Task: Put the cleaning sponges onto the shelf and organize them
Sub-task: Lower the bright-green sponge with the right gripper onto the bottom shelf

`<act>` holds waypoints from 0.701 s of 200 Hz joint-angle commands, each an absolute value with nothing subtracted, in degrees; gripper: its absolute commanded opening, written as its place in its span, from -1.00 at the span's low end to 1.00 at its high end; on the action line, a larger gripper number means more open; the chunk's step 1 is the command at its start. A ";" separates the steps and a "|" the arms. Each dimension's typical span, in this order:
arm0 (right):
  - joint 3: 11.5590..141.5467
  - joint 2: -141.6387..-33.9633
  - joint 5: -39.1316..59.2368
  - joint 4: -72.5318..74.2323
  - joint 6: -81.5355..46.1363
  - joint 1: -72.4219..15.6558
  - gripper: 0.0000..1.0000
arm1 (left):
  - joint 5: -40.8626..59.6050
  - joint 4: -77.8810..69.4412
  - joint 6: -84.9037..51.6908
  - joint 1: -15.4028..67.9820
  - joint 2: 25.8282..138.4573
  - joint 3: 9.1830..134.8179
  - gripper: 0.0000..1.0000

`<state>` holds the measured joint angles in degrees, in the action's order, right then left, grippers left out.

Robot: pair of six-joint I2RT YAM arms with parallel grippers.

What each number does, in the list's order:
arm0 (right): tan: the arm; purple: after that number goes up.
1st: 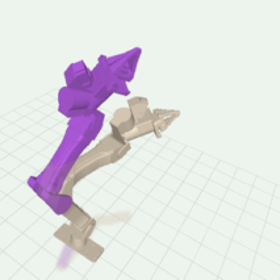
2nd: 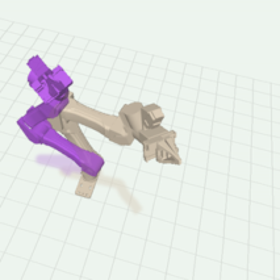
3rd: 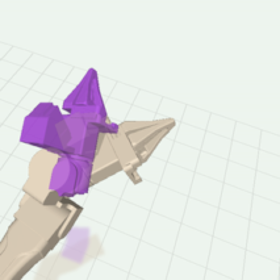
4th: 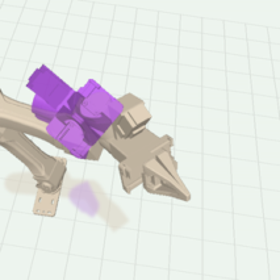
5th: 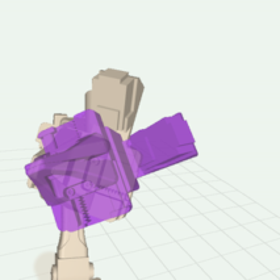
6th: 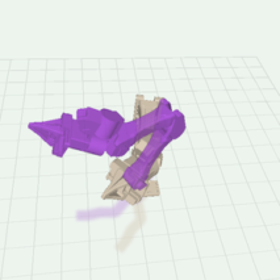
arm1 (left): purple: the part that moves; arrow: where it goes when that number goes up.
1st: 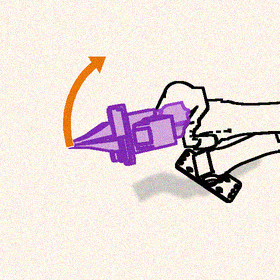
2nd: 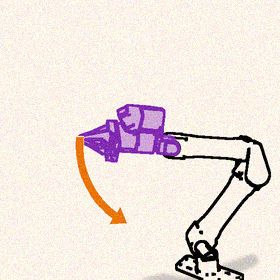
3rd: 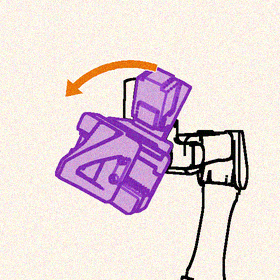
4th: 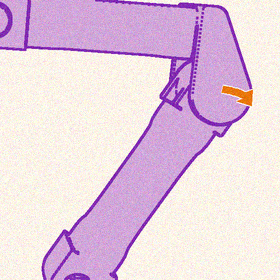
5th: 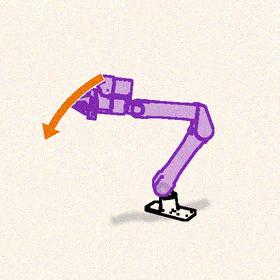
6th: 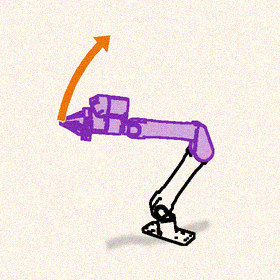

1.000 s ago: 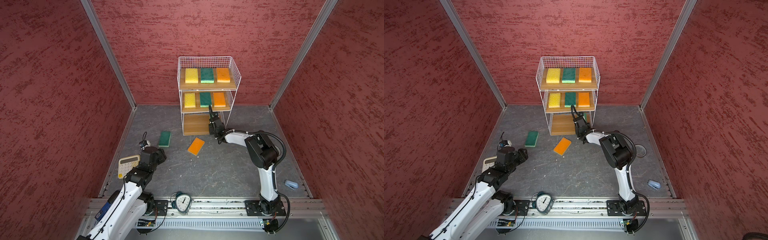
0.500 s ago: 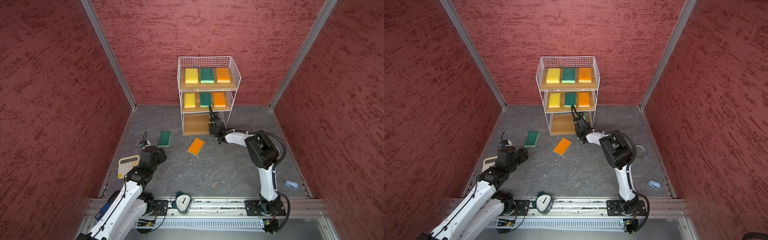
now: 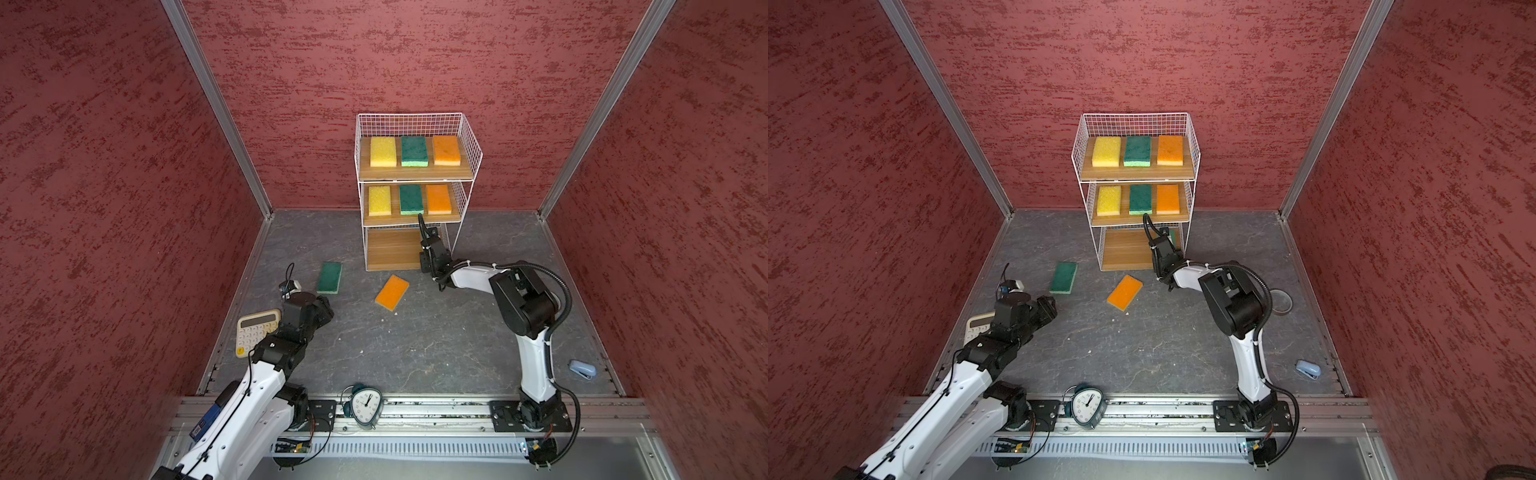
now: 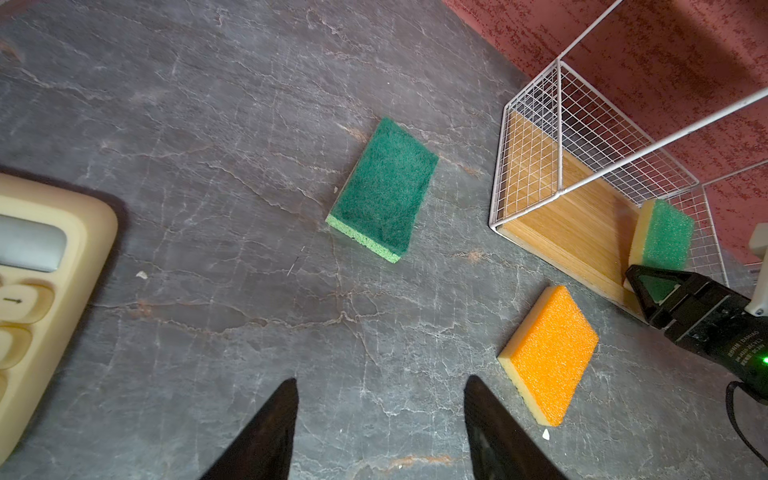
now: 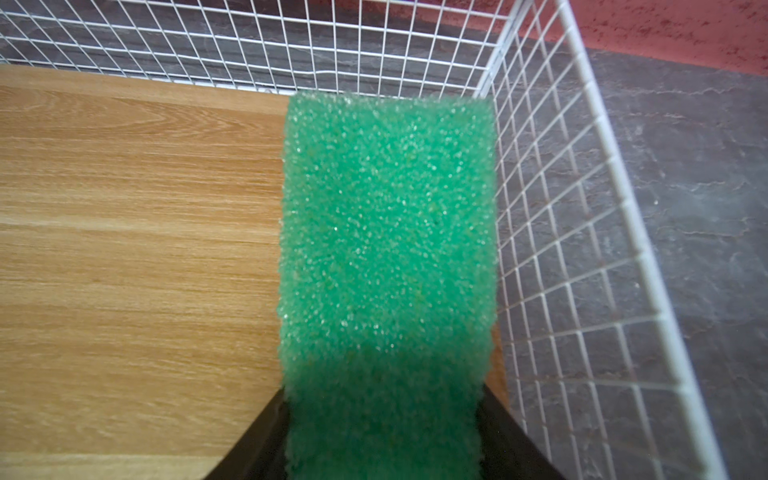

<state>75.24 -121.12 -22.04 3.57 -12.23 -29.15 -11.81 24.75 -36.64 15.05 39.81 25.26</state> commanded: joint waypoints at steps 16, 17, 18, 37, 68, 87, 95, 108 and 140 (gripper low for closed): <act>75.73 -122.58 -19.83 4.26 -14.06 -27.12 0.19 | -11.52 23.47 -37.20 14.59 39.61 24.30 0.29; 75.79 -122.64 -19.80 4.24 -14.06 -27.09 0.19 | -11.56 23.42 -37.23 14.55 39.58 24.32 0.29; 75.82 -122.62 -19.79 4.23 -14.02 -27.08 0.19 | -11.54 23.49 -37.25 14.52 39.61 24.29 0.29; 76.61 -123.30 -19.10 3.59 -14.22 -26.87 0.19 | -11.49 23.55 -37.29 14.57 39.59 24.16 0.29; 77.43 -124.10 -18.57 2.38 -14.33 -26.89 0.19 | -11.68 23.38 -37.27 14.59 39.71 23.99 0.28; 77.90 -124.36 -18.63 1.47 -14.74 -26.89 0.19 | -11.69 23.03 -37.35 14.59 39.95 23.82 0.28; 78.02 -124.45 -18.67 1.23 -14.84 -26.94 0.19 | -11.69 22.95 -37.35 14.59 40.14 23.75 0.28; 77.95 -124.41 -18.87 1.19 -14.85 -26.92 0.20 | -11.67 22.76 -37.44 14.59 40.42 23.73 0.29; 78.05 -124.30 -20.07 0.39 -14.84 -26.84 0.22 | -11.52 22.67 -37.53 14.59 40.71 23.72 0.28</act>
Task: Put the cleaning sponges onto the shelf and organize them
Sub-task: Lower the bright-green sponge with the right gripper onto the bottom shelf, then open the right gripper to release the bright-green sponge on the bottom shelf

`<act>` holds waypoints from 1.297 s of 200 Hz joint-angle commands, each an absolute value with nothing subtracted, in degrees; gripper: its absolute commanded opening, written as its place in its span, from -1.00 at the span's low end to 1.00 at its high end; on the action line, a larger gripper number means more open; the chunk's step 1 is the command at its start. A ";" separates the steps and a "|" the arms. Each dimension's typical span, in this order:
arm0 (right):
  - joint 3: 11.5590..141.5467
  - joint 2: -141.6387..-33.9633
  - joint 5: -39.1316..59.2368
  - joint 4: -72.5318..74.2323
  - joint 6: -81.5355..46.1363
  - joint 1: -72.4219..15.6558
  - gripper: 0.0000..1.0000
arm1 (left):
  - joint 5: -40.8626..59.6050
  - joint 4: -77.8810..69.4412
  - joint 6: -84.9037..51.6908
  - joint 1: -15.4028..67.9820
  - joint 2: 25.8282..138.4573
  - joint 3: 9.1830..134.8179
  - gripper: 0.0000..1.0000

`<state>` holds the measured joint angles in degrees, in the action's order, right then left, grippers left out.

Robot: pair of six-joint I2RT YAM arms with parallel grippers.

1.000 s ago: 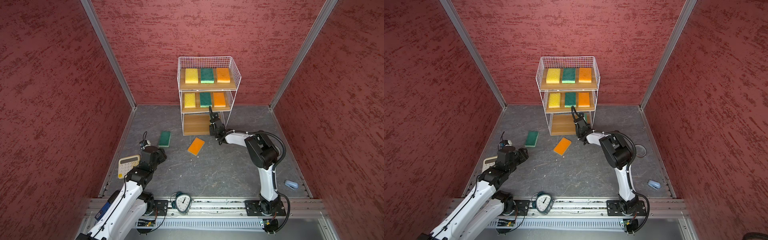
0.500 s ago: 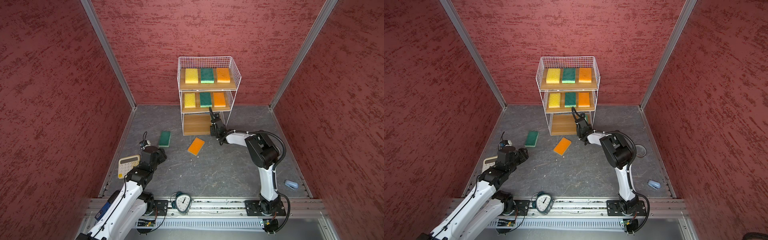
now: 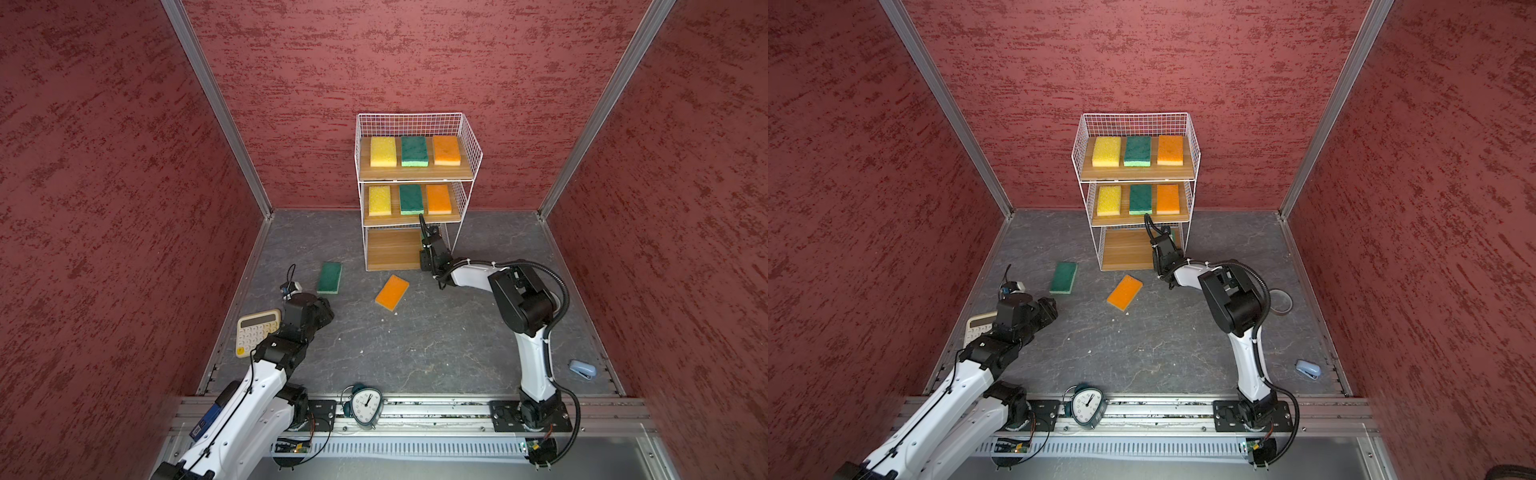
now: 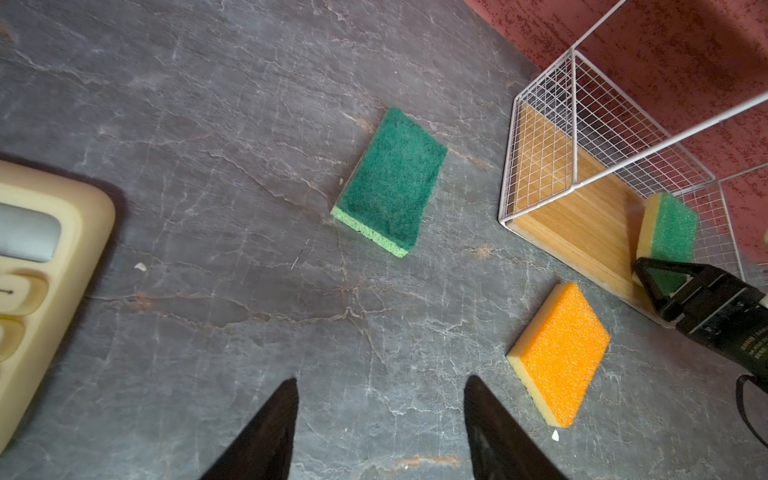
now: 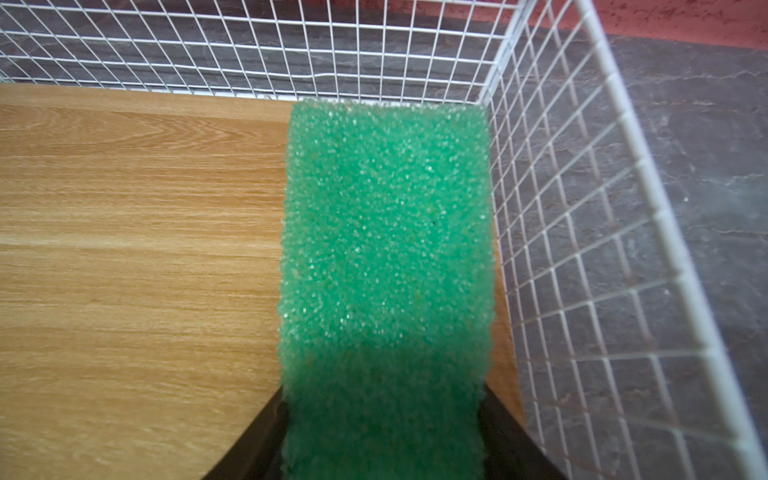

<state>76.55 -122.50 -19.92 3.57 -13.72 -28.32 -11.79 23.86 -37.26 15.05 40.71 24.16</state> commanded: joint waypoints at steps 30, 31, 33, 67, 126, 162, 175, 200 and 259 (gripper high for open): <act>77.36 -123.62 -21.13 0.15 -15.20 -26.90 0.23 | -11.38 22.71 -37.70 14.58 40.48 23.80 0.29; 77.31 -123.60 -21.15 0.12 -15.20 -26.90 0.23 | -11.40 22.78 -37.70 14.59 40.46 23.76 0.28; 77.33 -123.58 -21.28 0.05 -15.25 -26.83 0.23 | -11.35 22.83 -37.71 14.59 40.44 23.80 0.28; 77.17 -122.72 -22.15 -0.26 -15.90 -26.81 0.23 | -11.18 23.29 -37.79 14.51 39.78 23.99 0.29; 77.17 -121.48 -23.06 -0.51 -16.11 -26.81 0.29 | -11.12 24.52 -38.06 14.55 38.10 24.13 0.28; 76.99 -120.51 -23.73 -0.88 -16.00 -26.81 0.37 | -10.99 24.95 -38.18 14.55 37.73 24.17 0.28; 76.90 -120.16 -23.82 -0.96 -15.85 -26.80 0.43 | -10.83 25.05 -38.14 14.58 37.71 24.24 0.29; 77.08 -119.37 -24.08 -1.44 -15.81 -26.81 0.51 | -10.64 25.08 -38.23 14.59 37.35 24.31 0.29; 76.29 -117.21 -24.01 -1.38 -16.16 -26.82 0.60 | -10.51 26.37 -38.59 14.57 36.04 24.53 0.28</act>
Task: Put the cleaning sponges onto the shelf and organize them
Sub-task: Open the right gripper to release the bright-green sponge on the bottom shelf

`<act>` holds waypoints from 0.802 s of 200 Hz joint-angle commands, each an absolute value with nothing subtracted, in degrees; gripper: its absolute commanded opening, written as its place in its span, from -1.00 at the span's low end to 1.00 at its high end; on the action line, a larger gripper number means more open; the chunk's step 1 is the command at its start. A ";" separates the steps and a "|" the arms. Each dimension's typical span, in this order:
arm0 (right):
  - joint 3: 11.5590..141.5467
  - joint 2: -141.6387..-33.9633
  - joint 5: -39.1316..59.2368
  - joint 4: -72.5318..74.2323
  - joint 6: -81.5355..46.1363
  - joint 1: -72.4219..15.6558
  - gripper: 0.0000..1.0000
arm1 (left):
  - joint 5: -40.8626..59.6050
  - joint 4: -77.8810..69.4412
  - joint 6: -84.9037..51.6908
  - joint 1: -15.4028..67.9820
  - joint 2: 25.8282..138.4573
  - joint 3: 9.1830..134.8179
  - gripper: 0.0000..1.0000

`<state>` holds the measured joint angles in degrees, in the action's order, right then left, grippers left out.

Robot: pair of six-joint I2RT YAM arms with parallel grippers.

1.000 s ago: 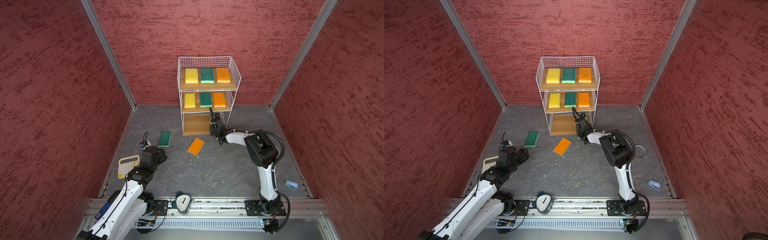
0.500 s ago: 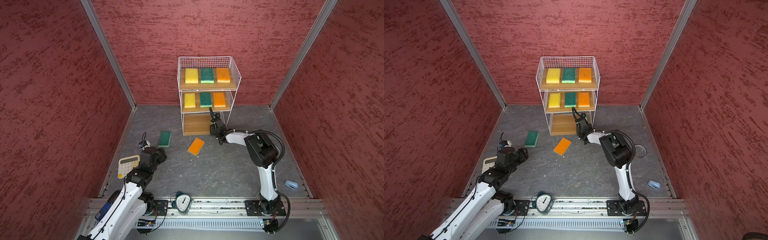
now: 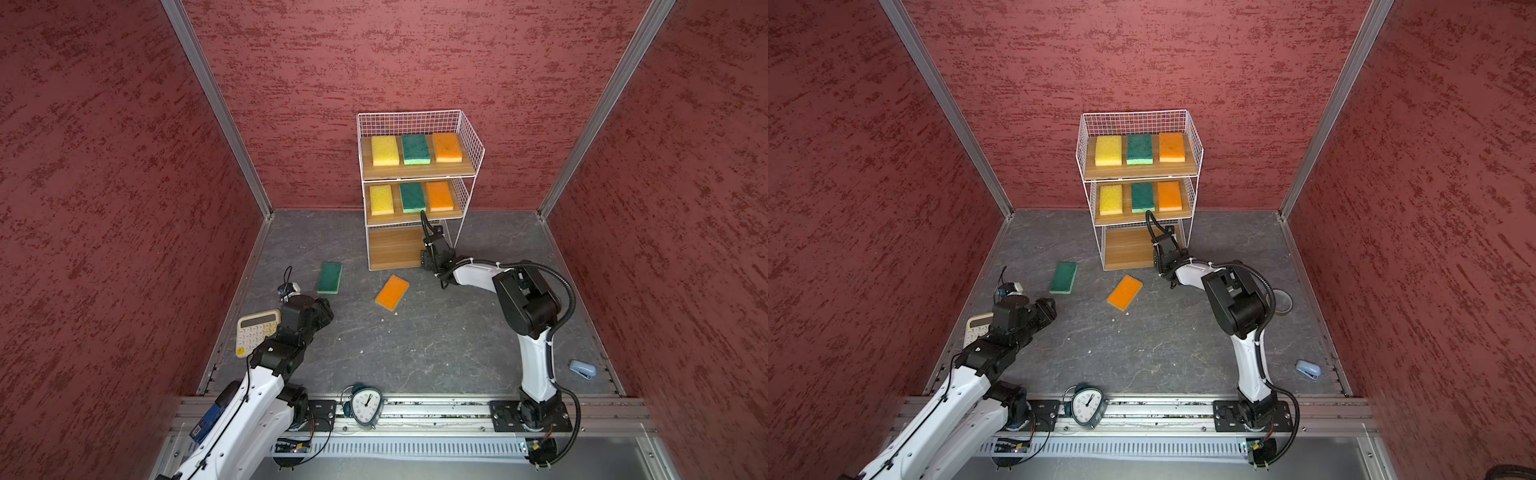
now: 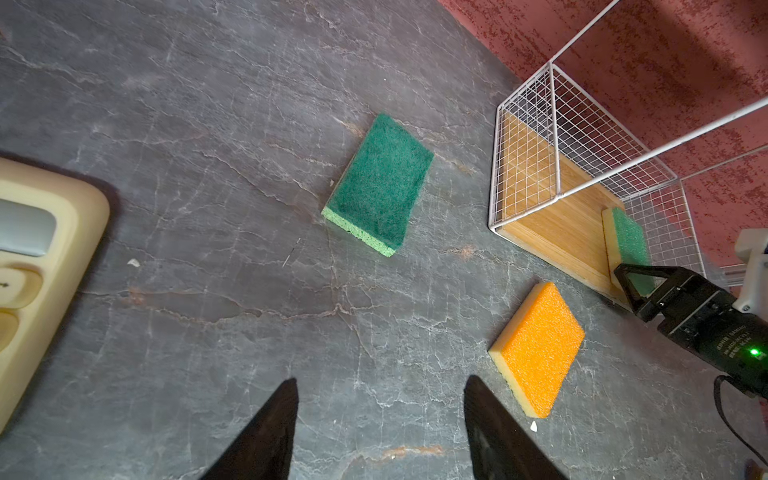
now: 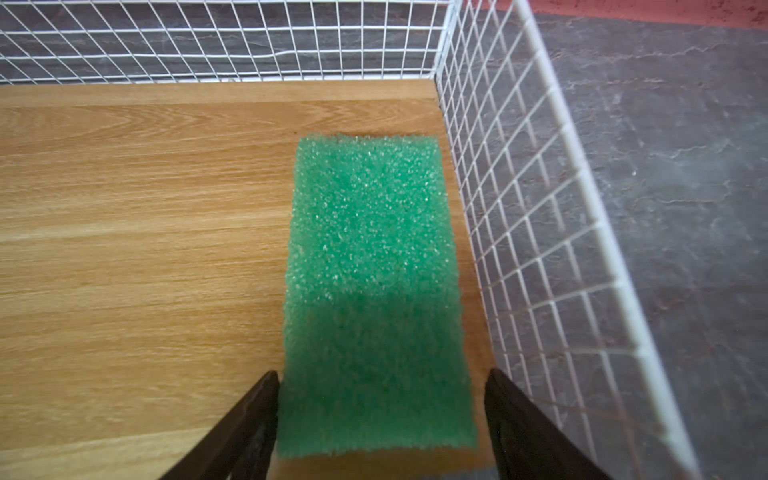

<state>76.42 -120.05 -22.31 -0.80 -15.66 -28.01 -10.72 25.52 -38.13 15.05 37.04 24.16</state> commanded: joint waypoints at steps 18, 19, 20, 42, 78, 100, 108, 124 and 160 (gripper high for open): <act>75.92 -116.64 -23.80 -1.49 -16.39 -26.87 0.62 | -10.48 26.71 -38.91 14.55 35.55 24.43 0.29; 75.88 -116.59 -23.76 -1.49 -16.41 -26.88 0.62 | -10.47 26.71 -38.97 14.57 35.53 24.43 0.29; 75.82 -116.57 -23.75 -1.49 -16.38 -26.89 0.62 | -10.46 26.72 -39.00 14.58 35.48 24.43 0.28; 74.47 -115.39 -23.64 -1.14 -17.01 -26.89 0.62 | -10.38 27.07 -39.09 14.68 34.94 24.43 0.28; 72.92 -113.61 -22.90 -1.84 -17.70 -26.96 0.62 | -10.04 27.58 -39.31 14.67 34.19 24.52 0.29; 71.75 -112.22 -21.36 -2.11 -18.24 -26.98 0.59 | -10.00 27.94 -39.46 14.74 33.63 24.58 0.28; 71.20 -111.75 -20.62 -2.03 -18.49 -26.98 0.57 | -10.02 28.10 -39.63 14.81 33.45 24.61 0.28; 70.54 -110.93 -19.32 -2.41 -19.17 -26.98 0.46 | -10.02 28.30 -39.77 14.94 33.07 24.52 0.28; 68.71 -109.50 -15.40 -2.34 -20.72 -26.98 0.14 | -10.41 28.86 -39.96 15.38 32.52 24.61 0.27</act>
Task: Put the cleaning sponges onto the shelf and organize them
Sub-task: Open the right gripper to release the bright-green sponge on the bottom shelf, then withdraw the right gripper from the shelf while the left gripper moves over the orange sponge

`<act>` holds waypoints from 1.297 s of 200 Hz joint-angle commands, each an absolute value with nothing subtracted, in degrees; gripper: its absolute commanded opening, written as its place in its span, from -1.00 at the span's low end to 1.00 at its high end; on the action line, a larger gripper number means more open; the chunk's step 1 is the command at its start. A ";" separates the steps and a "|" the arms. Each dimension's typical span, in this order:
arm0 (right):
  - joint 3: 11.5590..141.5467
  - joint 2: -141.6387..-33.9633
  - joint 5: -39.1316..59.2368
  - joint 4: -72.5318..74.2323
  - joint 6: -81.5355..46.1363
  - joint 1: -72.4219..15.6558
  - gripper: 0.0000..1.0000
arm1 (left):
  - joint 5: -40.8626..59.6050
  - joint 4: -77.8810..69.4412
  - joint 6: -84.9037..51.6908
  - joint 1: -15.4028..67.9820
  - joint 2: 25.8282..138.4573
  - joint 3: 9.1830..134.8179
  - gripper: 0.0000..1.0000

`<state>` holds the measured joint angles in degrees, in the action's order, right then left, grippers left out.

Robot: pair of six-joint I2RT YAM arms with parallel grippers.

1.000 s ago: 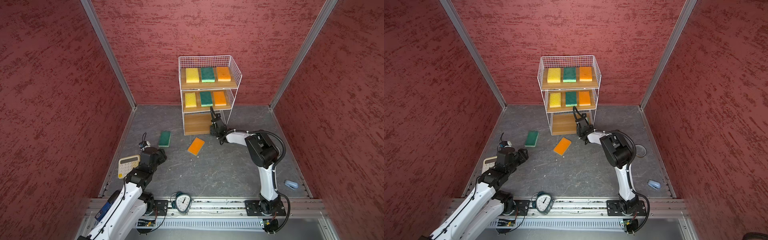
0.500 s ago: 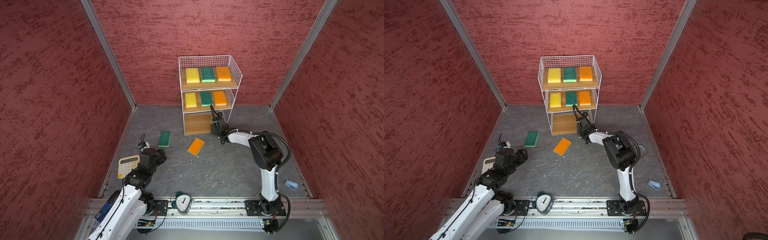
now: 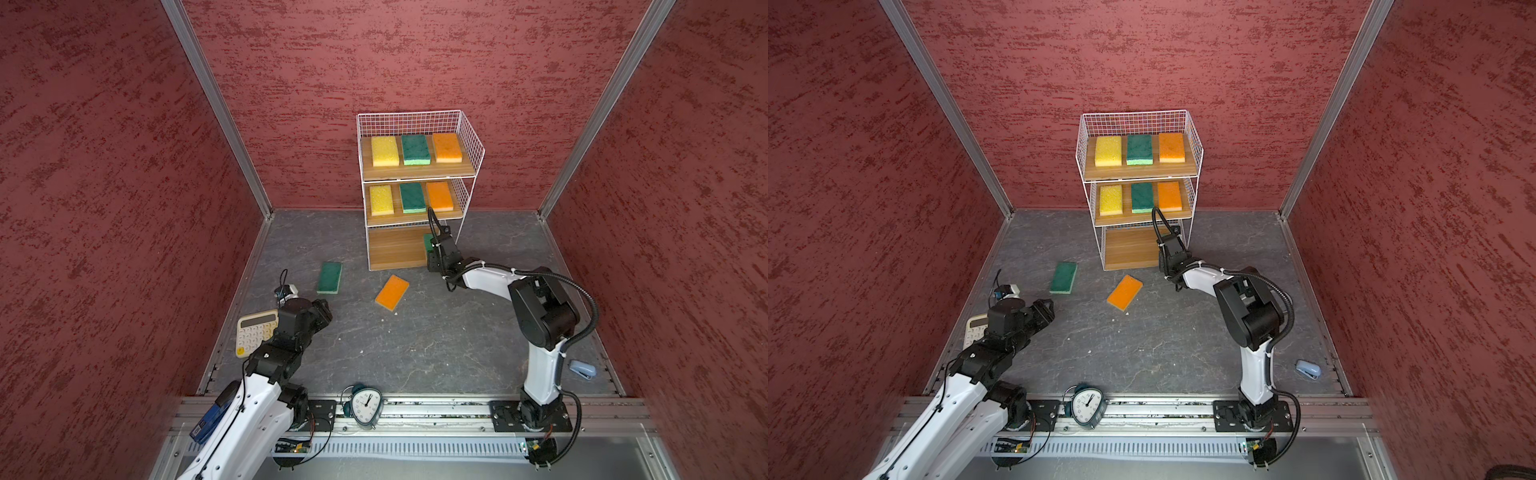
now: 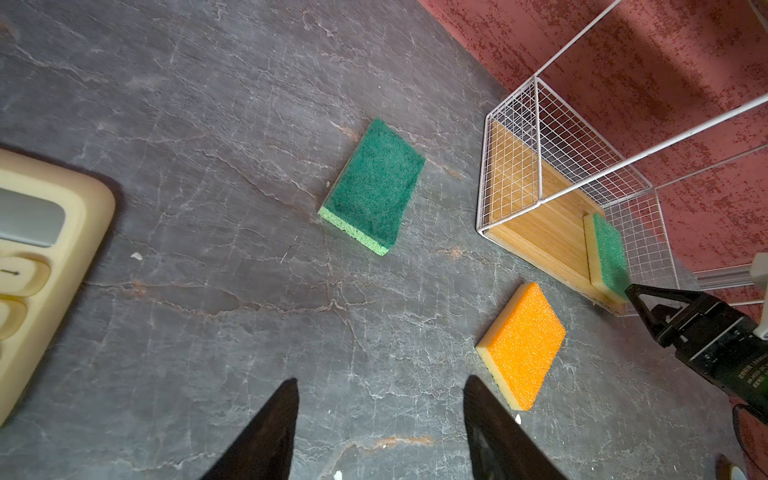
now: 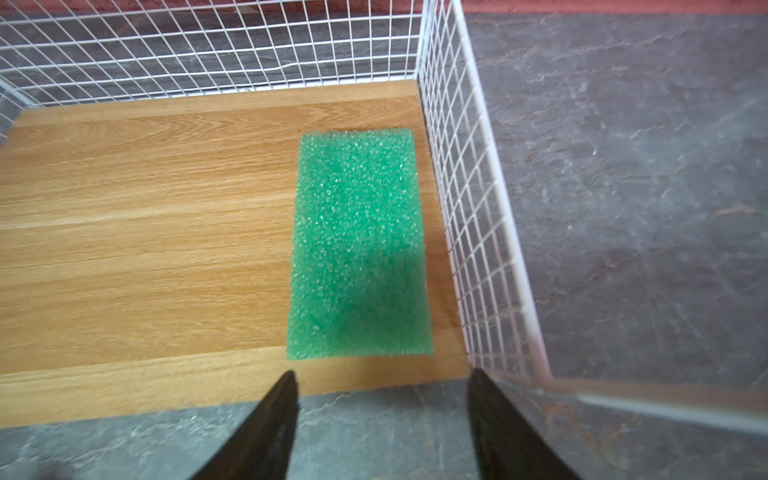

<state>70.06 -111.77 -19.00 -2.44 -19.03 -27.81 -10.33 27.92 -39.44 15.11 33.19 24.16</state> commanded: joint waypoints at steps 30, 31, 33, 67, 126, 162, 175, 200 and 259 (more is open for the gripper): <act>68.84 -110.07 -14.44 -2.56 -20.90 -26.98 0.00 | -10.85 29.22 -40.12 15.71 32.27 24.48 0.27; 68.87 -110.05 -14.43 -2.60 -20.91 -26.98 -0.01 | -10.88 29.24 -40.10 15.72 32.26 24.50 0.27; 68.94 -110.17 -14.35 -2.74 -20.96 -26.98 -0.01 | -10.89 29.20 -40.08 15.71 32.32 24.52 0.27; 69.74 -111.11 -14.07 -2.98 -21.60 -26.98 -0.04 | -11.32 29.72 -40.17 15.82 31.82 24.52 0.27; 70.48 -112.65 -13.61 -2.78 -22.48 -26.98 -0.10 | -11.68 30.10 -40.16 15.82 31.82 24.43 0.27; 71.54 -113.80 -14.10 -1.60 -22.44 -26.98 -0.15 | -11.97 30.26 -39.99 15.82 31.81 24.61 0.27; 71.55 -114.12 -13.86 -0.83 -22.83 -26.94 -0.17 | -12.05 30.27 -39.93 15.81 31.82 24.70 0.27; 71.43 -114.76 -14.03 0.44 -23.55 -26.94 -0.17 | -12.24 30.49 -39.82 15.81 31.82 24.77 0.27; 71.98 -116.27 -16.11 0.96 -23.90 -26.89 -0.20 | -12.44 30.74 -39.55 15.77 32.15 25.22 0.27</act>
<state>70.24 -115.00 -14.44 -0.12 -23.16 -27.62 -11.68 30.04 -40.21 15.55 32.25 24.16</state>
